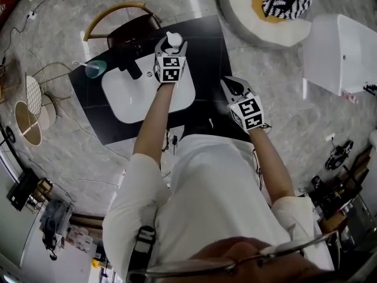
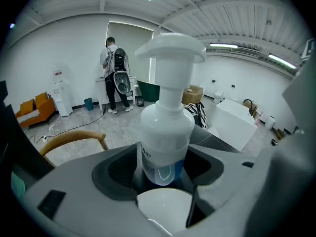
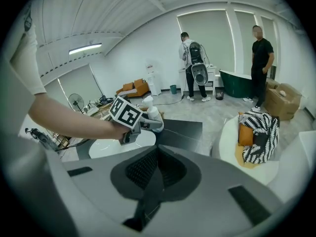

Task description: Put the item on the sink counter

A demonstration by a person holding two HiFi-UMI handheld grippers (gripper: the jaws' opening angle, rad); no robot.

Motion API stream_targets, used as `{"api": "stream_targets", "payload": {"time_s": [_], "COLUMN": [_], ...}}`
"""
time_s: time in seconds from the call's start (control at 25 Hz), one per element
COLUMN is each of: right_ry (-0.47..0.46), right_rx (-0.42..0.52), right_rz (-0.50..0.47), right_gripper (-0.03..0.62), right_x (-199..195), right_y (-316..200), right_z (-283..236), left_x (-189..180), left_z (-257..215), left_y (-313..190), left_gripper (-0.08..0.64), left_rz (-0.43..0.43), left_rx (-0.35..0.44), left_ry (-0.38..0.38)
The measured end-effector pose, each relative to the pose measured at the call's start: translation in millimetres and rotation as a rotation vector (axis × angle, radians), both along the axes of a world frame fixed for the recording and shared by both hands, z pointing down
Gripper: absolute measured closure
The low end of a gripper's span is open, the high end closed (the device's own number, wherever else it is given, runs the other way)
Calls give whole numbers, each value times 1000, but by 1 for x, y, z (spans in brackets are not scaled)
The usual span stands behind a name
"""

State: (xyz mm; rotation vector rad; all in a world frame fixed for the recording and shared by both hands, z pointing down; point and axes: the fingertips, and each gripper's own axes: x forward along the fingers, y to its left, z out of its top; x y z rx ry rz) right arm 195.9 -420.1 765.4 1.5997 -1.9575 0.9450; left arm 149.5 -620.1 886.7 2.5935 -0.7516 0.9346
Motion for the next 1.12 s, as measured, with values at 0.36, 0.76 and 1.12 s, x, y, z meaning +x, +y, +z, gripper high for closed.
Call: {"api": "stream_targets", "payload": {"time_s": [0.36, 0.76, 1.12], "right_ry": [28, 81, 38], "right_rx": [17, 119, 148], "right_rz": [25, 24, 69], "right_gripper": [584, 584, 584], "right_x": [4, -5, 10], "right_y": [29, 23, 53], "right_z": [-20, -66, -100], "left_x": [-20, -57, -77], "left_z": [-50, -94, -150], "left_y": [23, 52, 105], "left_gripper": [285, 287, 306], "left_rz": [-58, -23, -24], "left_rx": [19, -10, -11], "left_ry": [58, 74, 161]}}
